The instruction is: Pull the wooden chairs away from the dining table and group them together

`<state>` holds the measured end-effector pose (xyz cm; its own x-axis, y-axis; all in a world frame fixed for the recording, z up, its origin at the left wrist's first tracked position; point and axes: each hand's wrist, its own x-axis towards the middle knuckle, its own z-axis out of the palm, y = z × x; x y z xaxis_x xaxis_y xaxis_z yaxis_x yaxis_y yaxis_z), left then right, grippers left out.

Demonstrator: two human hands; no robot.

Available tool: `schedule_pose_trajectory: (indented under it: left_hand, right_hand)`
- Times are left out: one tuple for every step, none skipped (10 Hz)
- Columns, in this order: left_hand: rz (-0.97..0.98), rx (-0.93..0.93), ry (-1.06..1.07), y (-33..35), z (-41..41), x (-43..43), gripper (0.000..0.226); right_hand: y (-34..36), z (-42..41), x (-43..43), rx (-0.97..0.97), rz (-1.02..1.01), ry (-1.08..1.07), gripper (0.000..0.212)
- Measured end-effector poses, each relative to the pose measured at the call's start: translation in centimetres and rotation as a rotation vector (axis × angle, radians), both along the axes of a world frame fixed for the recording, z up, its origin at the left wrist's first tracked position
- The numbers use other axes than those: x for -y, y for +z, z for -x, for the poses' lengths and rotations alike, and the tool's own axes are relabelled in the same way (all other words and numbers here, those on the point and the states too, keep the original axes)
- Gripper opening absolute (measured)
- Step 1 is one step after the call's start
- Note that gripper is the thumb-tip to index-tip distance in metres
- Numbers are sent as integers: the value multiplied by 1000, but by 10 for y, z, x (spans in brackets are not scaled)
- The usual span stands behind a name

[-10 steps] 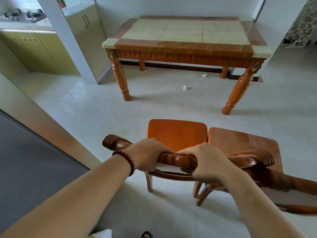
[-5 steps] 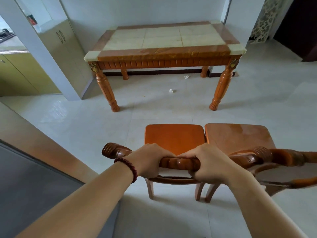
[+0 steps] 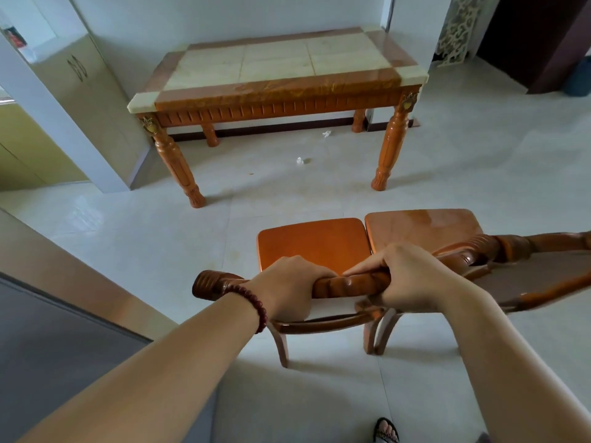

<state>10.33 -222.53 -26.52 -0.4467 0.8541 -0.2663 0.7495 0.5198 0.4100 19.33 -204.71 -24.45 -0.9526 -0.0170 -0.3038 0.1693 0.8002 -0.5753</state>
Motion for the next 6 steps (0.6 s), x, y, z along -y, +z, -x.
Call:
schedule_pose_trajectory:
  left_hand:
    - [9,1,-24,0,2,-1,28]
    - [17,135,-31,1,6,0,34]
    - [-20,299,17,5,9,-2,50]
    - [-92,427,106,6,13,-3,57]
    - [-94,436,126,8,14,-1,53]
    - [-107,416,141,12,19,-2,49]
  right_hand:
    - [1,1,-1,45,31,-3,45]
    - [4,4,-3,92,81,-1,47]
    - [6,8,-3,151,108,14,51]
    - [7,13,-6,211,87,34,63]
    - [6,16,-5,271,69,37,71]
    - [11,19,-8,307,197,-10,71]
